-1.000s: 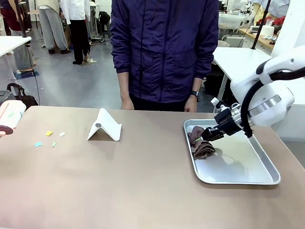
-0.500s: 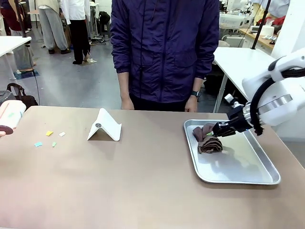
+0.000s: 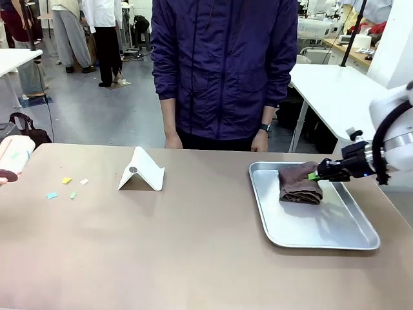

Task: Clean the surface of the table.
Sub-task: If a person points to the right, clean the right side of the table with your right hand, and if they point to the left, clean the left side with your left hand.

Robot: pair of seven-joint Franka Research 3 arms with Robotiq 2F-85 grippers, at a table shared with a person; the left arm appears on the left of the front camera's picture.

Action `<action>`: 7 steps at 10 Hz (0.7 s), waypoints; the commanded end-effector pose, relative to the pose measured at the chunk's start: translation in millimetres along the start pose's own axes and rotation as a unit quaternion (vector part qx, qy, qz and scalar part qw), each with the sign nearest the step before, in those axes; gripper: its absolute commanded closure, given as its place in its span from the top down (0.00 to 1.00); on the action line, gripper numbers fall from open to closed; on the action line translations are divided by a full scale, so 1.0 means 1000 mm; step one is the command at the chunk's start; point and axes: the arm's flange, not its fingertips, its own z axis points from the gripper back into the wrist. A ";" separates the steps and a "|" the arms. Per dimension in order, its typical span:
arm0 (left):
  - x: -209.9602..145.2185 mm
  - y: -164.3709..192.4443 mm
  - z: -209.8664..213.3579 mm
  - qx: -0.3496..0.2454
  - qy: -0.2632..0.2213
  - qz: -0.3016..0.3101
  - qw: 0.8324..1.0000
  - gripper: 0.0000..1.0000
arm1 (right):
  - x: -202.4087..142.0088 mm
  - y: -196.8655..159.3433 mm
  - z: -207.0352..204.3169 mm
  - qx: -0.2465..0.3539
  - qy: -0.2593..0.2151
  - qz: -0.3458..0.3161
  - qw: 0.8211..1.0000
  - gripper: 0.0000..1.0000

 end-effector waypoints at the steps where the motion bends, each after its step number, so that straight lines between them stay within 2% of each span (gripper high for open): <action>1: -0.001 -0.005 0.000 -0.001 0.001 0.007 1.000 0.00 | -0.014 -0.014 0.018 0.019 -0.032 -0.009 0.999 0.07; 3: -0.001 -0.005 0.000 -0.001 0.001 0.007 1.000 0.00 | -0.021 -0.024 0.034 0.059 -0.040 -0.027 0.997 0.07; 5: -0.001 -0.005 0.000 -0.001 0.001 0.007 1.000 0.00 | -0.023 -0.021 0.045 0.153 -0.030 -0.034 0.987 0.07; 6: -0.001 -0.005 0.000 -0.001 0.001 0.007 1.000 0.00 | -0.023 -0.018 0.056 0.232 -0.017 -0.042 0.972 0.07; 7: -0.001 -0.005 0.000 -0.001 0.001 0.007 1.000 0.00 | -0.024 -0.014 0.068 0.284 -0.006 -0.052 0.957 0.07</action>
